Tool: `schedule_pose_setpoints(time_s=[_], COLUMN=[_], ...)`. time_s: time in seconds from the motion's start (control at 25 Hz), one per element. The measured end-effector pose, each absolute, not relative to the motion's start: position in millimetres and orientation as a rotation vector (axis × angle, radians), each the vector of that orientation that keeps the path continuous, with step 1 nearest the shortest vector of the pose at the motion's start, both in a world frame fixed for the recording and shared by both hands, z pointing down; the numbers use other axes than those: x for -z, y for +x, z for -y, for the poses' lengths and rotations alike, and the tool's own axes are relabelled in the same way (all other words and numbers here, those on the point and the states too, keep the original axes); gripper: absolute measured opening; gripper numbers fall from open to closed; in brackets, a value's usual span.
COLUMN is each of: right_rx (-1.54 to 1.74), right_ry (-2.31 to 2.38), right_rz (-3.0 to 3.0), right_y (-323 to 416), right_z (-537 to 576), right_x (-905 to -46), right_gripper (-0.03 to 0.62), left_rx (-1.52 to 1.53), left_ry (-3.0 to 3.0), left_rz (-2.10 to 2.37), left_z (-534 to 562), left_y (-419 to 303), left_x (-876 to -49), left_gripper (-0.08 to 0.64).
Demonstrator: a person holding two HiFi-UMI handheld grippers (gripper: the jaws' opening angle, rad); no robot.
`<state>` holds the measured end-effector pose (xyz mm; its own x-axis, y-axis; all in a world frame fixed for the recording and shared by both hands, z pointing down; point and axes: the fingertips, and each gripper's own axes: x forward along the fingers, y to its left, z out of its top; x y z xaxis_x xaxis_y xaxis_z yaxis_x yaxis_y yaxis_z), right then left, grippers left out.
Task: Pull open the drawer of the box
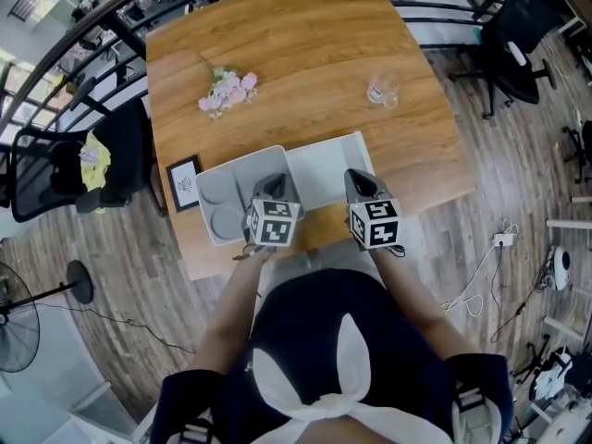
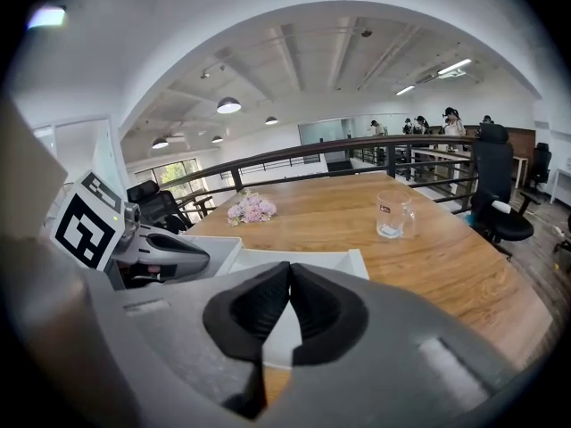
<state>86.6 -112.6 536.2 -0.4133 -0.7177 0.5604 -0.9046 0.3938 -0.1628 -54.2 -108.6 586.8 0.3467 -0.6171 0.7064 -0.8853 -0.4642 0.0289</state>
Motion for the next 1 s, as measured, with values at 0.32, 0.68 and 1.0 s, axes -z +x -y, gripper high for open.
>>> schedule_pose_setpoints(time_s=[0.32, 0.68, 1.0], right_rx=[-0.634, -0.641, -0.64], right_ry=[1.3, 1.232, 1.194], right_rz=[2.309, 2.39, 2.403], right_y=[66, 44, 36], right_z=[101, 96, 91], right_x=[-530, -511, -510], right_gripper=[-0.002, -0.003, -0.003], left_rx=[-0.69, -0.59, -0.606], left_ry=[2.305, 2.384, 2.395], left_rz=[1.266, 1.231, 1.211], left_z=[103, 98, 92], left_y=[-38, -32, -29], left_x=[-539, -522, -524], left_gripper=[0.017, 0.017, 0.017])
